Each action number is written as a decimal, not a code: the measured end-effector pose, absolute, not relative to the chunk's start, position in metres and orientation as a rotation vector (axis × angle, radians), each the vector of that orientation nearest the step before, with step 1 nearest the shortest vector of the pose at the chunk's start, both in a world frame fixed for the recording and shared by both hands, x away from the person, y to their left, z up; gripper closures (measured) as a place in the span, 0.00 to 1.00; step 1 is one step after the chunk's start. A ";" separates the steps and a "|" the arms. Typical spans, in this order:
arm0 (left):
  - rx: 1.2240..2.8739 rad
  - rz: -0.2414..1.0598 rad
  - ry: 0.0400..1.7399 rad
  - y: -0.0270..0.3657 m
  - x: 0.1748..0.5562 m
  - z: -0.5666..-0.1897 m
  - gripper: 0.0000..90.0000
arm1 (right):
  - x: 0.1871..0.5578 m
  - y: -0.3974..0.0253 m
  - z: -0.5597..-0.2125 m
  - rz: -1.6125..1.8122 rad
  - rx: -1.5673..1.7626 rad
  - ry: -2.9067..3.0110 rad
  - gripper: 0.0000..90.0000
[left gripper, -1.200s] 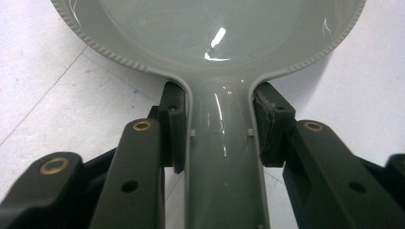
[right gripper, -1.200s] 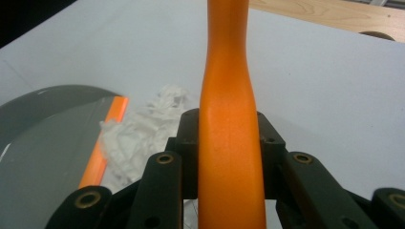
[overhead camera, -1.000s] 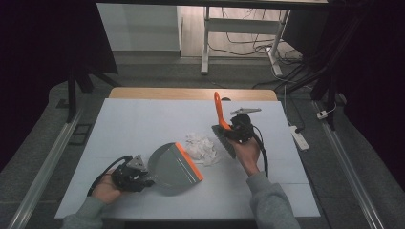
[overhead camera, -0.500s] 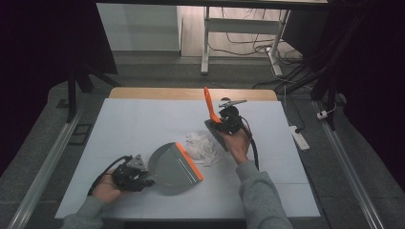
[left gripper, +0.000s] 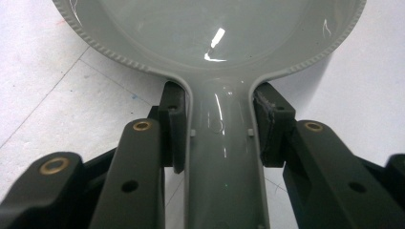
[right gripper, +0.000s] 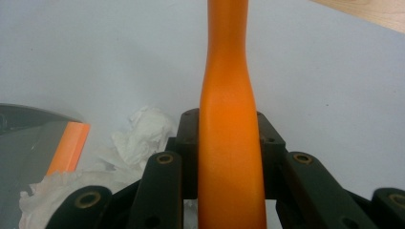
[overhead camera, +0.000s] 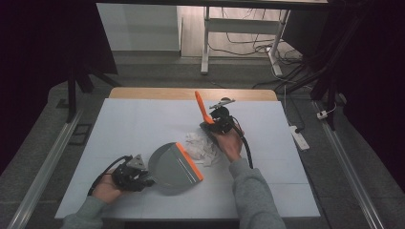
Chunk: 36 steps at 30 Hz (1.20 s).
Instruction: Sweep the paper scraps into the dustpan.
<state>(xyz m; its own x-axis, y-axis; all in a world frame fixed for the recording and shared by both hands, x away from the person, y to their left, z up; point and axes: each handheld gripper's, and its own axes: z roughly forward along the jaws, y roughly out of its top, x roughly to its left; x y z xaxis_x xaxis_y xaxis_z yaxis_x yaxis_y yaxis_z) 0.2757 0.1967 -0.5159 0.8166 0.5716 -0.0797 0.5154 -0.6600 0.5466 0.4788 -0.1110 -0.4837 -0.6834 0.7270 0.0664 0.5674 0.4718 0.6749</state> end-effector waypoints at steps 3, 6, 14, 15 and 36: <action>2.434 0.129 0.799 0.196 0.277 -0.516 0.69 | 0.479 -0.107 -0.485 1.010 1.103 2.504 0.78; 2.436 0.129 0.799 0.196 0.277 -0.516 0.69 | 0.477 -0.099 -0.488 1.003 1.068 2.538 0.78; 2.431 0.118 0.804 0.195 0.278 -0.516 0.69 | 0.467 -0.078 -0.491 0.992 0.979 2.609 0.78; 2.429 0.119 0.805 0.195 0.278 -0.516 0.69 | 0.465 -0.076 -0.491 0.987 0.966 2.618 0.78; 2.428 0.117 0.809 0.195 0.278 -0.516 0.69 | 0.414 -0.067 -0.464 1.161 0.746 2.668 0.78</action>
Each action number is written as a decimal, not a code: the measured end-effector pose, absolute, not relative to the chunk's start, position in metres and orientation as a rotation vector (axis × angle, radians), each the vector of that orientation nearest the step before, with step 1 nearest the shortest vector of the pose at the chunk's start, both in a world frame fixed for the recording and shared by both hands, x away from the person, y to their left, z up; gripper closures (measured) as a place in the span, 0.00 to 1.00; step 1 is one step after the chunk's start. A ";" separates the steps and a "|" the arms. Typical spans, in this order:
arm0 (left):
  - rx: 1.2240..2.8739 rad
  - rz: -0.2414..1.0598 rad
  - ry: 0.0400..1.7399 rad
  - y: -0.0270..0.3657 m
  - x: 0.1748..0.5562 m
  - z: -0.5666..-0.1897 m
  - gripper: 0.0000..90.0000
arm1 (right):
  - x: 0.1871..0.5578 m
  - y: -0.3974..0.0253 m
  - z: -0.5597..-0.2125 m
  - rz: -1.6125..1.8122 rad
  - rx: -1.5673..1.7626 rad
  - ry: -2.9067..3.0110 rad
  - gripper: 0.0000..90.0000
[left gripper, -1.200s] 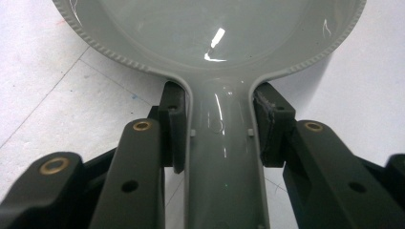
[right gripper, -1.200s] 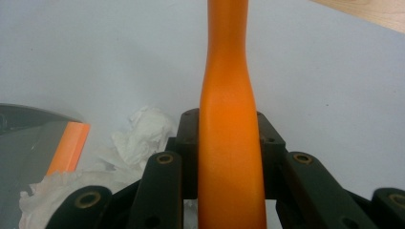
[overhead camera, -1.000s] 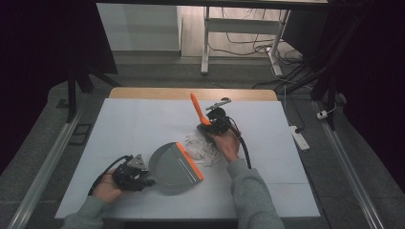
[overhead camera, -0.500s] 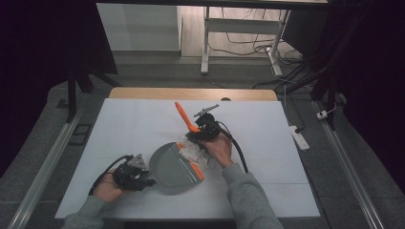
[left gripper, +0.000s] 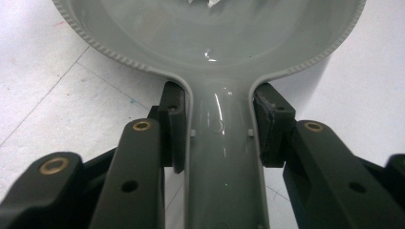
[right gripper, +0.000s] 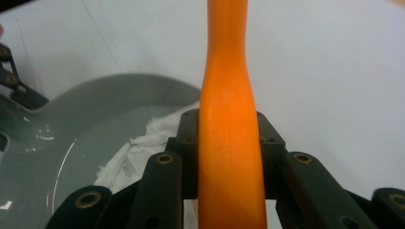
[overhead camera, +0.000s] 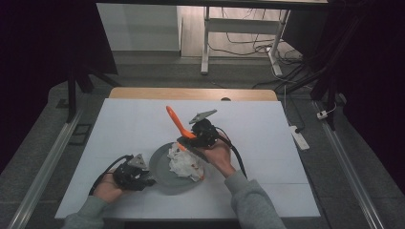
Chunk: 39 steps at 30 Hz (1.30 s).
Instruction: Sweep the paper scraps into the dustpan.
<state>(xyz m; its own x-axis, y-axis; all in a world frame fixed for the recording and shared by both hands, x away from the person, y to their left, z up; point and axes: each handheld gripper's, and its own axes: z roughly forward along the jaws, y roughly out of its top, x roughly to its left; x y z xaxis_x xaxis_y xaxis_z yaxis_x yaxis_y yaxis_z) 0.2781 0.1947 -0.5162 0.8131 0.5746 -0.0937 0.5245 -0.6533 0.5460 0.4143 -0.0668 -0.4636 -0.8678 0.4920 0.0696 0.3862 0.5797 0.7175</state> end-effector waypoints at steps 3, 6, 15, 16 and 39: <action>2.428 0.117 0.808 0.195 0.278 -0.516 0.69 | 0.419 -0.078 -0.459 1.173 0.796 2.614 0.78; 2.428 0.116 0.807 0.195 0.278 -0.516 0.69 | 0.421 -0.086 -0.458 1.176 0.842 2.573 0.78; 2.432 0.109 0.800 0.196 0.277 -0.515 0.69 | 0.420 -0.124 -0.466 1.066 1.069 2.455 0.78; 2.433 0.109 0.798 0.196 0.277 -0.515 0.69 | 0.420 -0.124 -0.466 1.066 1.069 2.455 0.78; 2.444 0.097 0.783 0.196 0.272 -0.514 0.69 | 0.411 -0.096 -0.490 1.045 1.108 2.534 0.78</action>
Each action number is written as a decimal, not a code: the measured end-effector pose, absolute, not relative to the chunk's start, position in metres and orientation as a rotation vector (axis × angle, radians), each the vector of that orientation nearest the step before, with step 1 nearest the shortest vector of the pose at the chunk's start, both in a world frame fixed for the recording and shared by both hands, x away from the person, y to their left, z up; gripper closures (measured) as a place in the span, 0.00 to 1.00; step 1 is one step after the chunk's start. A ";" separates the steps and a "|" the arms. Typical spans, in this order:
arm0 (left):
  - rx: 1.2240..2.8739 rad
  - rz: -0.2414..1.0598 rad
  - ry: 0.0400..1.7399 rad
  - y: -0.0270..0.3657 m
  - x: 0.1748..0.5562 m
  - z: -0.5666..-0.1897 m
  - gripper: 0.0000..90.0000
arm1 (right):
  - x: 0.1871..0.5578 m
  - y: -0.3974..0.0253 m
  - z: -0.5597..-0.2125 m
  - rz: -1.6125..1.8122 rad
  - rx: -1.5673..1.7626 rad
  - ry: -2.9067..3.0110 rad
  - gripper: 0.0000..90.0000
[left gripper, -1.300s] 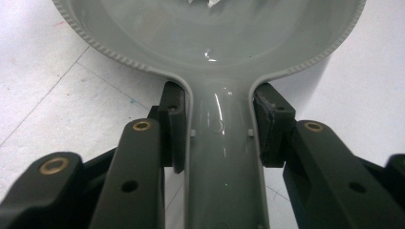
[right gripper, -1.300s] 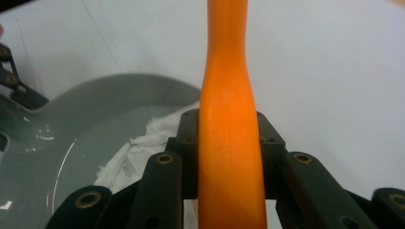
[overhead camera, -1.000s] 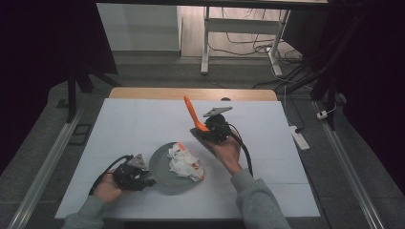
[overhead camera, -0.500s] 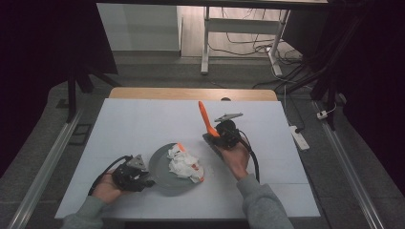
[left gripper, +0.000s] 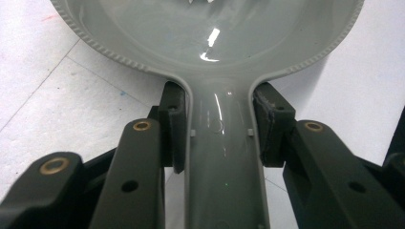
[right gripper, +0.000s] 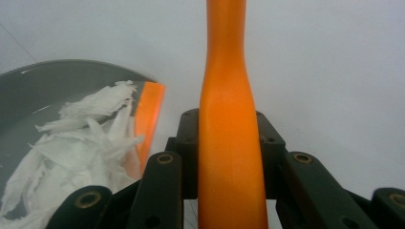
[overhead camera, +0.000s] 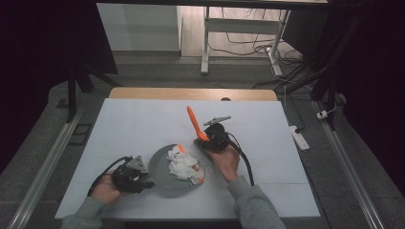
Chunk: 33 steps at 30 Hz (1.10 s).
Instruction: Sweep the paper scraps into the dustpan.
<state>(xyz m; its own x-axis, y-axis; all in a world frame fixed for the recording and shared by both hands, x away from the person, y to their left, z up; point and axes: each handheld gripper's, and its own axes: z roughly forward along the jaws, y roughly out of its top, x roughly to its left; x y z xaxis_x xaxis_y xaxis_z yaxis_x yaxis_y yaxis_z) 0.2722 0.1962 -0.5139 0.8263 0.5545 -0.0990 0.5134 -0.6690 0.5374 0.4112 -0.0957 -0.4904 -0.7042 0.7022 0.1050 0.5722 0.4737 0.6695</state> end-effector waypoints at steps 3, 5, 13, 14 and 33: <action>2.447 0.095 0.780 0.196 0.272 -0.514 0.69 | 0.408 -0.087 -0.491 1.048 1.097 2.542 0.78; 2.450 0.097 0.779 0.196 0.272 -0.514 0.69 | 0.406 -0.081 -0.492 1.047 1.084 2.551 0.78; 2.448 0.093 0.780 0.195 0.272 -0.514 0.69 | 0.396 -0.058 -0.494 1.096 1.023 2.594 0.78; 2.448 0.094 0.780 0.195 0.272 -0.514 0.69 | 0.394 -0.055 -0.494 1.160 1.049 2.606 0.78; 2.447 0.095 0.778 0.194 0.273 -0.514 0.69 | 0.401 -0.105 -0.462 1.239 1.076 2.445 0.78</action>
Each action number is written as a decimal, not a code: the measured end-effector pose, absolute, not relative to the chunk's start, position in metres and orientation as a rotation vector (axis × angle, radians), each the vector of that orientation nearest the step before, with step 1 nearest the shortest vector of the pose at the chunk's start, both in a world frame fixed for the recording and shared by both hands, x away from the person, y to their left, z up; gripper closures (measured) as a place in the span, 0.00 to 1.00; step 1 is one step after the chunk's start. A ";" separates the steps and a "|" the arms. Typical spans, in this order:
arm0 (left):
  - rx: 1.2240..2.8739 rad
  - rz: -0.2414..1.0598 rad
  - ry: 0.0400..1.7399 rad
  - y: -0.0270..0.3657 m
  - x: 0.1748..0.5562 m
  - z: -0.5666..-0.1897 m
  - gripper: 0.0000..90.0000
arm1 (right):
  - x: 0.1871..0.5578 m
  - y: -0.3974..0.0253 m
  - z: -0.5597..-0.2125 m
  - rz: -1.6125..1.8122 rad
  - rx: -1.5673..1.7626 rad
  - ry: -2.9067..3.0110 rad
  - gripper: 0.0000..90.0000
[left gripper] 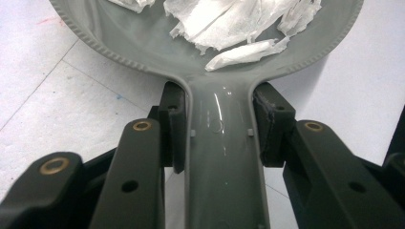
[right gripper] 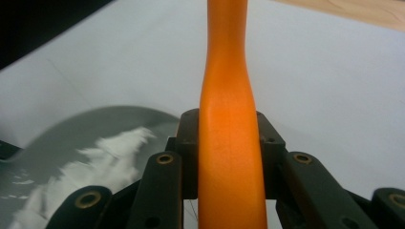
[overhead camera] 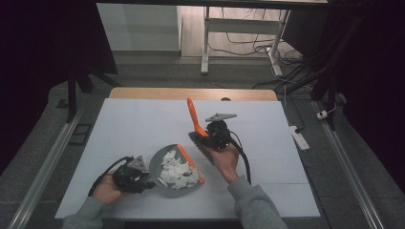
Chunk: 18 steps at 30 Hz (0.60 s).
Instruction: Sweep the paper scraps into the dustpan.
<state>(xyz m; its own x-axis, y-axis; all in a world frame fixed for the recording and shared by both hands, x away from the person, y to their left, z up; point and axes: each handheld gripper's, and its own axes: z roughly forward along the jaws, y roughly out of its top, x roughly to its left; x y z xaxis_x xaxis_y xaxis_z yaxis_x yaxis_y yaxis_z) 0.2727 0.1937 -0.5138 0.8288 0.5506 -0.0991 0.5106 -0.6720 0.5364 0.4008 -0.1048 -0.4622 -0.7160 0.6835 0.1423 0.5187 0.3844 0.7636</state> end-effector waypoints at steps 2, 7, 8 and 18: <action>2.447 0.096 0.776 0.193 0.273 -0.514 0.69 | 0.401 -0.108 -0.464 1.214 1.086 2.445 0.78; 2.448 0.097 0.776 0.191 0.273 -0.514 0.69 | 0.402 -0.114 -0.479 1.156 1.112 2.464 0.78; 2.448 0.097 0.776 0.191 0.273 -0.514 0.69 | 0.402 -0.113 -0.482 1.147 1.111 2.472 0.78; 2.444 0.098 0.781 0.192 0.273 -0.513 0.69 | 0.388 -0.083 -0.493 1.157 1.043 2.562 0.78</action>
<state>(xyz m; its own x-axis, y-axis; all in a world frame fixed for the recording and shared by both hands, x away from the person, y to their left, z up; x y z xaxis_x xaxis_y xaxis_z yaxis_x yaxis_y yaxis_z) 0.2729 0.1920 -0.5133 0.8270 0.5535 -0.0983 0.5120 -0.6695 0.5382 0.3881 -0.0833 -0.4928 -0.7491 0.6464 0.1452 0.5362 0.4628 0.7059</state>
